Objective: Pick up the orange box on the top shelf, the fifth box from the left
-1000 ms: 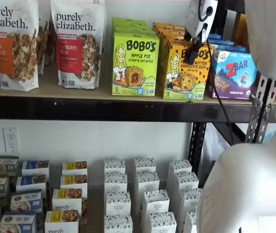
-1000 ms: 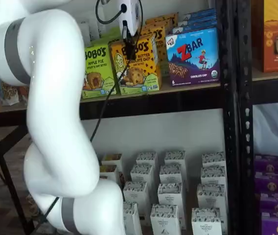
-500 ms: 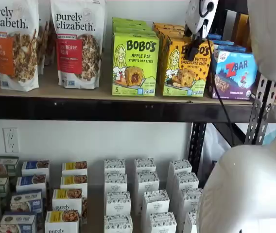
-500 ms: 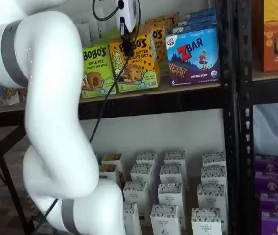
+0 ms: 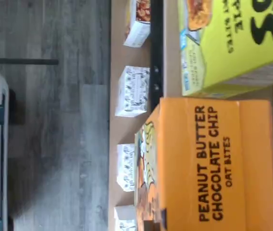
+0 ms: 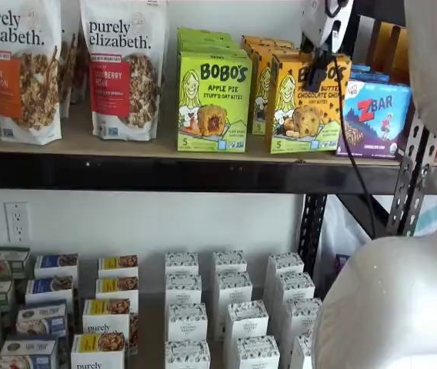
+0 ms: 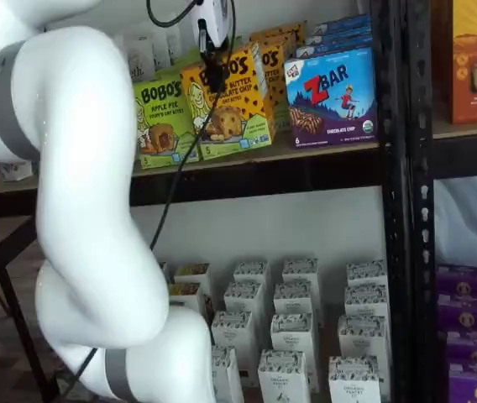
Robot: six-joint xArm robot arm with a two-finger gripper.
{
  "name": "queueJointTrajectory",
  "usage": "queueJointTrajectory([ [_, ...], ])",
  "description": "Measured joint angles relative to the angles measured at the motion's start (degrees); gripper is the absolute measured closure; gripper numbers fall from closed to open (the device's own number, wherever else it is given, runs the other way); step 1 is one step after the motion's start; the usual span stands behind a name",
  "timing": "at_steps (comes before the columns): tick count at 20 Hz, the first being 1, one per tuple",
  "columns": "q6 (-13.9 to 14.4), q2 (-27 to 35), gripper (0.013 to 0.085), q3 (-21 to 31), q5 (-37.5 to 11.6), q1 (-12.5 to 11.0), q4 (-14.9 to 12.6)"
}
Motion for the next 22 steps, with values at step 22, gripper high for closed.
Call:
queueJointTrajectory([
  [22, 2.3, -13.3, 0.077, 7.7, 8.8, 2.0, -0.9],
])
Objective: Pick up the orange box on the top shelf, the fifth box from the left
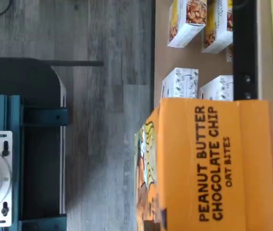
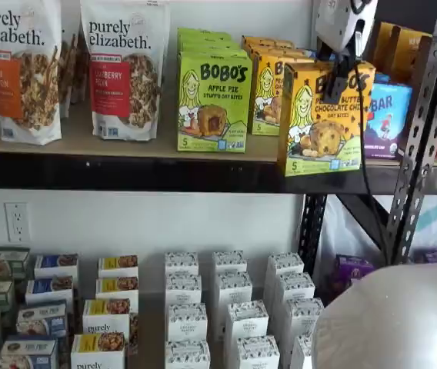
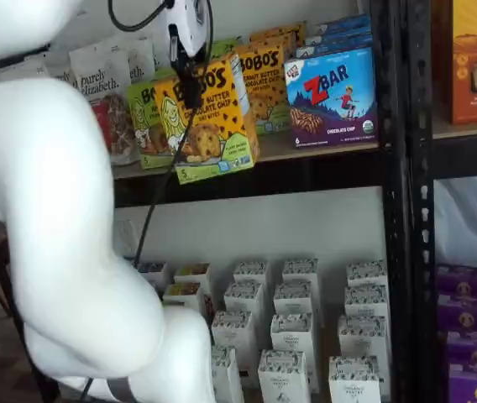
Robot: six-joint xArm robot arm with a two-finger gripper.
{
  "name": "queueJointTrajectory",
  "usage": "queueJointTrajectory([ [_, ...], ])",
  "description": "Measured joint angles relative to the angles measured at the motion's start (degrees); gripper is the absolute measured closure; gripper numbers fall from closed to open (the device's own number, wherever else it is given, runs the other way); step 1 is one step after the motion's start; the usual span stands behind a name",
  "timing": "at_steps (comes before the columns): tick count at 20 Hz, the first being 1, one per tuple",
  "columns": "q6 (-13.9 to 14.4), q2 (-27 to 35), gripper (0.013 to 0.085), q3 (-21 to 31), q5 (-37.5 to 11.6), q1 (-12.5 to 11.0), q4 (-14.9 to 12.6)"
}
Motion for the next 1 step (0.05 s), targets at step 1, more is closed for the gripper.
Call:
queueJointTrajectory([
  [1, 0.0, -0.6, 0.077, 0.6, 0.0, 0.0, 0.0],
])
